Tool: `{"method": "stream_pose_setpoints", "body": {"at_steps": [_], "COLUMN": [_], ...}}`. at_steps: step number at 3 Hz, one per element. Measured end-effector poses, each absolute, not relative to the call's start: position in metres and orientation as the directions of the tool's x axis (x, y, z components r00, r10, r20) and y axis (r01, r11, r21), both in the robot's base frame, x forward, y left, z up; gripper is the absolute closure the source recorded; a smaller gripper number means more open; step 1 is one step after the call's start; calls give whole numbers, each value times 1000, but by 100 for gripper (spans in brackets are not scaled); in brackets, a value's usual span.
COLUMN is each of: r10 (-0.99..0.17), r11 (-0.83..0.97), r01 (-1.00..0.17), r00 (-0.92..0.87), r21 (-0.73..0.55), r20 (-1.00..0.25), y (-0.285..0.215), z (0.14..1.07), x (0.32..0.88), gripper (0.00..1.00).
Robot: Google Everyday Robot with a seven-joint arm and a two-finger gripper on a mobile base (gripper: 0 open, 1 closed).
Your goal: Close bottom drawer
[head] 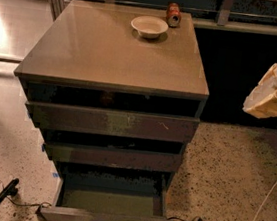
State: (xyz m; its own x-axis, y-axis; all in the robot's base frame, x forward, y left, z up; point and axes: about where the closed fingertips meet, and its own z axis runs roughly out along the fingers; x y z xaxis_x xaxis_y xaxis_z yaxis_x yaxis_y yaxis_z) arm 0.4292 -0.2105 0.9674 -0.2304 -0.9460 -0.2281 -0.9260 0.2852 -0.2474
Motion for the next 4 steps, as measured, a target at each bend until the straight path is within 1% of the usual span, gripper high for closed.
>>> {"method": "stream_pose_setpoints", "body": {"at_steps": [1,2,3,4], "r10": [-942,-935,-936,-947], "r11": [294,305,300,278], "r01": [-933,-945,-953,-960], "r00": [-245,-273,-286,-282], "r21": [-209,-120,-37,43], "r20": [-231,-225,-203,-154], "y": [-202,-193,-185,-178], "z": [936,879,828,784], "x": [418,398,380,360], "gripper": [100,100,100,100]}}
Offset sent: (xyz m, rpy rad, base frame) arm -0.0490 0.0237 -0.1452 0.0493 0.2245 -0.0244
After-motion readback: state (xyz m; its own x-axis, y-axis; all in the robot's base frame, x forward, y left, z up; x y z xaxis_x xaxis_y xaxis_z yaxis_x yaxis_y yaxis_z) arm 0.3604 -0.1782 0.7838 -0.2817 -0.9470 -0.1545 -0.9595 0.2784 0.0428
